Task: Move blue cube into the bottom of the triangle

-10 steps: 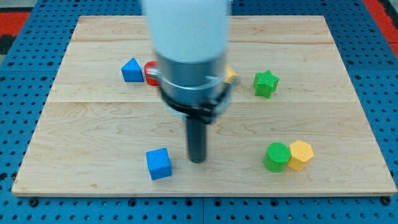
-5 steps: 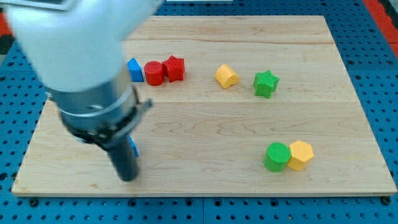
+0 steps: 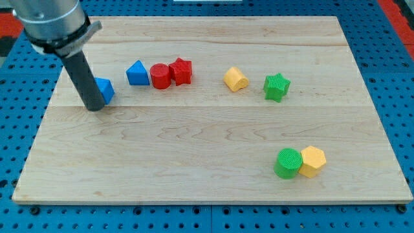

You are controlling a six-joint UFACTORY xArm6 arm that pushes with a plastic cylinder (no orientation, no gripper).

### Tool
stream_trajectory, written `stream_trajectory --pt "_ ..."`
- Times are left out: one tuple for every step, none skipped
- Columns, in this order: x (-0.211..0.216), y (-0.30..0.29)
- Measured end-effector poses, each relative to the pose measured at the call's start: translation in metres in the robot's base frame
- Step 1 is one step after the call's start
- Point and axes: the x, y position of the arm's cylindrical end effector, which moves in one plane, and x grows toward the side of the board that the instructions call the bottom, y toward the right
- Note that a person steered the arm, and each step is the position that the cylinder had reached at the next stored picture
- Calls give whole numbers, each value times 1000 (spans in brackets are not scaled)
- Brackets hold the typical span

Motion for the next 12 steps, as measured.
stream_trajectory --pt "-15 -75" --pt "-30 -57" --pt "-1 -14" --pt "8 20" --pt "0 23" --pt "-6 -39" --pt "-25 -5" --pt "-25 60" --pt "-9 60" --pt "12 126" --pt "18 129" --pt "14 135"
